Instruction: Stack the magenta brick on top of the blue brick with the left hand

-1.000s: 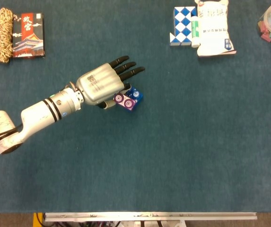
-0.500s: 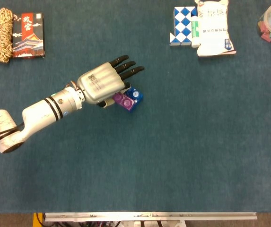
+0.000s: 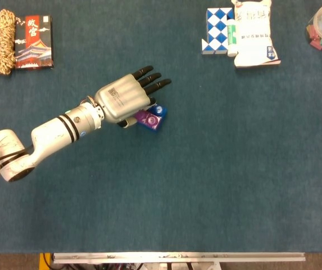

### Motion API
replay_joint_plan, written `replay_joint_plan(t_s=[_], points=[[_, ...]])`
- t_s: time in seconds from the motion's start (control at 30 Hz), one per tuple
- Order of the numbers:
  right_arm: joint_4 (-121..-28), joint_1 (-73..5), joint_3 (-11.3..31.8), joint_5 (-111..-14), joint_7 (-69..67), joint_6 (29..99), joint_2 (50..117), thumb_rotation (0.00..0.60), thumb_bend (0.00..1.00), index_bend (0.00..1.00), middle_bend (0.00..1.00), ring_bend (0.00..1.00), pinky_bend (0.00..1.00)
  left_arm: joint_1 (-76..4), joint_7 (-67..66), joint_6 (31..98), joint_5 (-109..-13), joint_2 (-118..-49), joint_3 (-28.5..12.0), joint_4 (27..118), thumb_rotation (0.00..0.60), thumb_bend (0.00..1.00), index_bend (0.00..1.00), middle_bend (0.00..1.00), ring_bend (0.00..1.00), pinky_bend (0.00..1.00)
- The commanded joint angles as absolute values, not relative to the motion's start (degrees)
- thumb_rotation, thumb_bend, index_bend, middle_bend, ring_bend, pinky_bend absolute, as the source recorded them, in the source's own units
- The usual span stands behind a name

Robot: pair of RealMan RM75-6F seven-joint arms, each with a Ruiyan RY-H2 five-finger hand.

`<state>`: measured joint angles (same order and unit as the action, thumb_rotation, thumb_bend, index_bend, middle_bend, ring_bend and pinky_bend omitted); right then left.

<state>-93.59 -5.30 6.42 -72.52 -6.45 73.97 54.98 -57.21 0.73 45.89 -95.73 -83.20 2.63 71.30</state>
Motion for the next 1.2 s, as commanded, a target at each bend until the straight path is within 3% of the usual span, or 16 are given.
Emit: replay_joint_plan(t_s=[0.03,0.53,0.73,0.97,1.2], points=[[-93.58,-5.27,6.42,-72.58,-6.55,74.00,54.93,0.600,0.34,0.38,0.30,0.26,0.40,-57.27,-0.14,45.23,-95.21,-83.28,2.65,71.70,0.600,0.33,0.56,0.00,0.00,0.04],[-93.53,-5.22,6.40,-72.75,-7.02,73.96,54.74,0.600,0.34,0.38,0.30,0.26,0.40,-57.15,-4.79,43.66,-93.00,-83.81,2.21,73.05,0.600,0.33,0.55,0.00,0.00,0.04],[-93.57,-5.22,6.34,-72.92,-7.06,73.95,54.70,0.600,0.34,0.38,0.30,0.26,0.40,-56.77,-7.40,44.04,-91.75,-82.41,1.40,75.22,0.600,0.33,0.42,0.00,0.00,0.04],[-93.75,-5.34,6.25,-73.19,-6.60,73.94,54.83,0.600,0.34,0.38,0.30,0.26,0.40,-55.91,-12.64,43.19,-87.87,-79.43,0.16,80.16,0.600,0.33,0.19,0.00,0.00,0.04],[-93.79,-5.25,6.12,-73.43,-6.58,74.11,54.83,0.600,0.34,0.38,0.30,0.26,0.40,-53.00,-17.28,45.58,-82.74,-74.64,-1.01,86.25,0.600,0.33,0.17,0.00,0.00,0.04]])
